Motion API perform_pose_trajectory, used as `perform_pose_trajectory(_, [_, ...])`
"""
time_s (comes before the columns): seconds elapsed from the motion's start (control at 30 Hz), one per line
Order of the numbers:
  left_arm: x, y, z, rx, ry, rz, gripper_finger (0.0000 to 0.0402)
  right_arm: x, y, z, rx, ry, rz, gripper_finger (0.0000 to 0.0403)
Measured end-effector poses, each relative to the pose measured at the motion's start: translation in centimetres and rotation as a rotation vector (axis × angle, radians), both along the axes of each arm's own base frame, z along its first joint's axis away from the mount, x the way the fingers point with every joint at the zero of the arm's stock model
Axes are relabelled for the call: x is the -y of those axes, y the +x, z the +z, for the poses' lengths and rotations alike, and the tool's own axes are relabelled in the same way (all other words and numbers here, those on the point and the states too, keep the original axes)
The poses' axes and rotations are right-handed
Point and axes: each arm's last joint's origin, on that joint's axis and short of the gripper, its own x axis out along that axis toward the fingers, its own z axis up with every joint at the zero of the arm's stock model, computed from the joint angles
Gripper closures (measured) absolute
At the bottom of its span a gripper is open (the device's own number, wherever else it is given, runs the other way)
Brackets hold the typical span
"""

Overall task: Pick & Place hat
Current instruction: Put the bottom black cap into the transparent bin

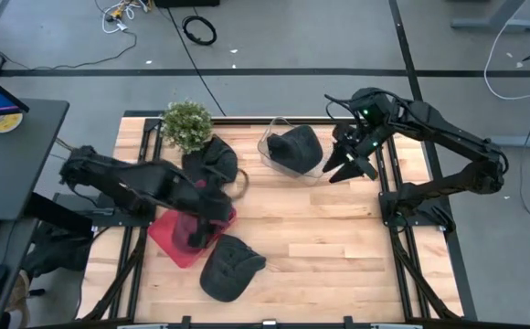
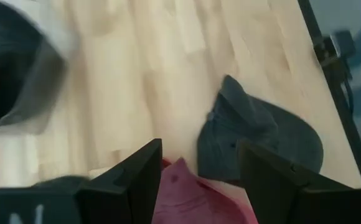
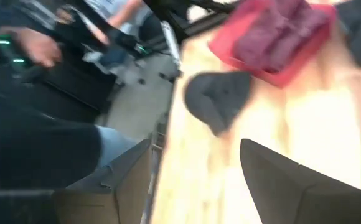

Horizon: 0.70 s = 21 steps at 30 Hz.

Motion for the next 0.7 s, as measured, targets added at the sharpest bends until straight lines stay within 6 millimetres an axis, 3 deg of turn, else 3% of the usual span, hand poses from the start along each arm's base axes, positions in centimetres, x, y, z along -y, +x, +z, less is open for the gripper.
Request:
perform_pose_trajectory(0.4, [2.5, 5.5, -6.6, -0.200, 0.084, -0.099, 0.0193, -0.4, -2.2, -0.7, -0.077, -0.139, -0.092, 0.0158])
perform_pose_trajectory(0.7, [3.3, 6.5, -7.8, -0.194, 0.140, -0.243, 0.0193, -0.8, -3.6, -5.6, -0.134, -0.073, -0.146, 0.0158])
